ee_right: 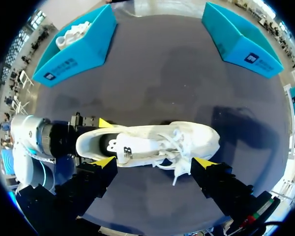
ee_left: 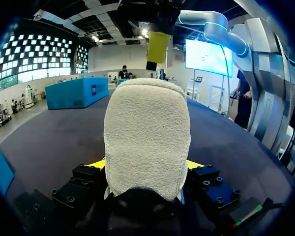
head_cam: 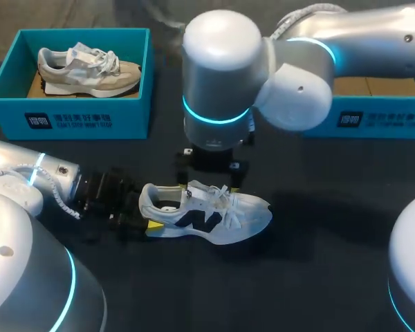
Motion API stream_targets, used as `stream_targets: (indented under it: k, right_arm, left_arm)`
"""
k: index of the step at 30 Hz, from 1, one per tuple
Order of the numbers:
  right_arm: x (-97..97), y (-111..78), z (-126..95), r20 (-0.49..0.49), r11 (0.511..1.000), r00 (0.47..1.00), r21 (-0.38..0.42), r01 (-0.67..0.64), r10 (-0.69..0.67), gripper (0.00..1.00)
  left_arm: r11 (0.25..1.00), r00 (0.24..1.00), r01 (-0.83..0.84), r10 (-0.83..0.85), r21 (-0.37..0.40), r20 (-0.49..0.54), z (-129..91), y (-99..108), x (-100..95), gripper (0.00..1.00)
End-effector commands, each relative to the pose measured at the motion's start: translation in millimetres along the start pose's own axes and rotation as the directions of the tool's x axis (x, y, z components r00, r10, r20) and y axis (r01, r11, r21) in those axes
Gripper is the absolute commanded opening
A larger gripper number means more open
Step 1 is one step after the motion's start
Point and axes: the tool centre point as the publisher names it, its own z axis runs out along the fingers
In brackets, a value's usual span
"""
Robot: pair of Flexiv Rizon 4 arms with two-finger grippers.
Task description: Take the shoe out of the shoebox, open the shoe tongue, remove and reinsert the insole, then place the shoe into the shoebox
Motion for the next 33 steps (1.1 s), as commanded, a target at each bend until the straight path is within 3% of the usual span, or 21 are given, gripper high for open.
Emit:
stream_targets:
  k: [1,11,25,33]
  right_arm:
    - [31.1,-9.7,13.5,0.148,0.991,0.983,-0.092,-0.096,0.109,1.0]
    - [50.4,-7.5,29.9,0.215,0.995,0.974,-0.087,-0.055,0.073,1.0]
    - [42.4,-5.4,60.4,0.307,0.993,0.945,-0.072,-0.096,0.114,1.0]
    - [36.3,-5.6,69.6,0.406,0.983,0.896,-0.101,-0.153,0.181,1.0]
  left_arm:
    - [1.0,1.0,0.001,-0.001,0.0,0.002,3.2,5.8,3.1,0.0]
    - [1.0,1.0,0.001,-0.001,0.0,0.002,3.2,5.8,3.1,0.0]
    - [1.0,1.0,0.001,-0.001,0.0,0.002,3.2,5.8,3.1,0.0]
    - [1.0,1.0,0.001,-0.001,0.0,0.002,3.2,5.8,3.1,0.0]
